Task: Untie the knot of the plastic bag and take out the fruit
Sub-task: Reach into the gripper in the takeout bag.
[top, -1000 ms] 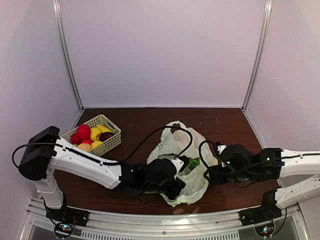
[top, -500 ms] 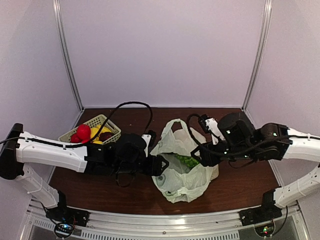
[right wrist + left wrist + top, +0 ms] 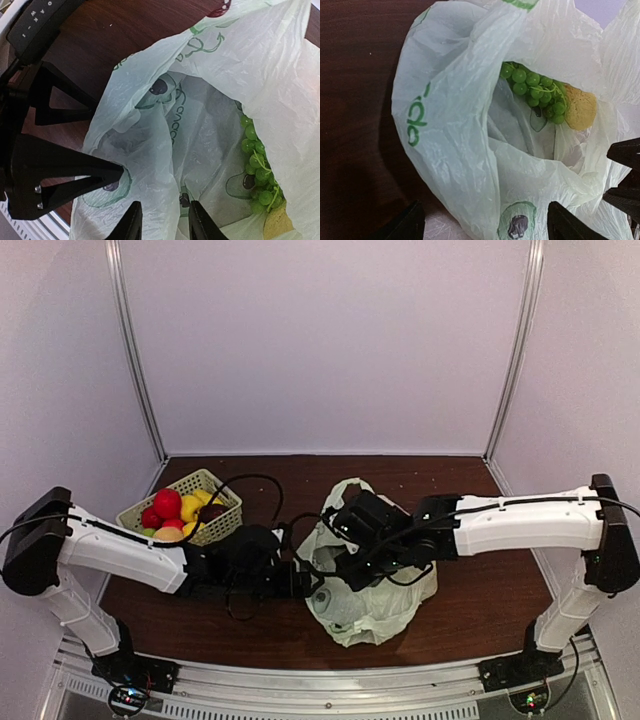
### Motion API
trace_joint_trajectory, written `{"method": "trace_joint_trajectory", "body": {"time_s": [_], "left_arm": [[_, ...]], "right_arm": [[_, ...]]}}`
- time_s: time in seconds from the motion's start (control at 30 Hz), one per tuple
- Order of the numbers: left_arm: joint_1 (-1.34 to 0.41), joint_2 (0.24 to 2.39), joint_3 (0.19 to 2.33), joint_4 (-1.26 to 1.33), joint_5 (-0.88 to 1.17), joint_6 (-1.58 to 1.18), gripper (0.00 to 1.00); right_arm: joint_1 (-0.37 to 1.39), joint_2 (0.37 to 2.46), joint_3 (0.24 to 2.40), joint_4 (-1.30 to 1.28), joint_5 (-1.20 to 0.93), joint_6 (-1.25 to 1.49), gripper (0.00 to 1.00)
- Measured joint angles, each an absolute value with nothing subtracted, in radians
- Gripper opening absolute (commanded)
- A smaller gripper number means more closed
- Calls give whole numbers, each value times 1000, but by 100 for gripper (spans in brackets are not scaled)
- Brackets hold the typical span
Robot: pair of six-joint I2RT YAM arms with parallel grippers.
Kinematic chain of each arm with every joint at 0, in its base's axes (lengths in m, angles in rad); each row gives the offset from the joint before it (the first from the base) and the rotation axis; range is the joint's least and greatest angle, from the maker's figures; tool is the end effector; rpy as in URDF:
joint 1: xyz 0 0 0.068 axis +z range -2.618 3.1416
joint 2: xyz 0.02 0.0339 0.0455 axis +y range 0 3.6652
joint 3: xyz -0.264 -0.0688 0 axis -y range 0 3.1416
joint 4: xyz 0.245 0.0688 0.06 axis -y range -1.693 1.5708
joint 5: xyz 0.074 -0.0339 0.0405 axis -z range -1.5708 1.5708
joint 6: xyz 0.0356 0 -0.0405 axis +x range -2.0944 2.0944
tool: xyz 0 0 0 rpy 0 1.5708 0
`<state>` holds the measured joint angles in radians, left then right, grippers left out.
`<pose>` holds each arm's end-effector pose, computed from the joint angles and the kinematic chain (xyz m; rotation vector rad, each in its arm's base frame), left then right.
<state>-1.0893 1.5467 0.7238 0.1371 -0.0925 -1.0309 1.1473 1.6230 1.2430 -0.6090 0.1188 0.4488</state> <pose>0.1460 -0.2723 0.1693 0.0179 2.4641 -0.9626 0.1451 0.3116 0.2506 -0.8516 2.4744 0.4522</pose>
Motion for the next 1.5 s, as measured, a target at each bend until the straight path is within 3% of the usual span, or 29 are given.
{"method": "trace_joint_trajectory", "body": {"time_s": [0.33, 0.47, 0.93, 1.27, 1.5], "left_arm": [[-1087, 1669, 725, 215, -67, -1047, 20], [-1087, 1670, 733, 208, -77, -1034, 1], [-1087, 1670, 717, 208, -87, -1028, 0], [-1090, 1670, 707, 199, -87, -1035, 0], [-1092, 1670, 709, 176, -87, -1035, 0]], "right_arm": [[1089, 1798, 1326, -619, 168, 400, 29], [1058, 1840, 1327, -624, 195, 385, 30], [944, 1893, 1334, -649, 313, 306, 49], [889, 1901, 1287, -593, 292, 257, 55], [888, 1911, 1238, -522, 227, 250, 69]]}}
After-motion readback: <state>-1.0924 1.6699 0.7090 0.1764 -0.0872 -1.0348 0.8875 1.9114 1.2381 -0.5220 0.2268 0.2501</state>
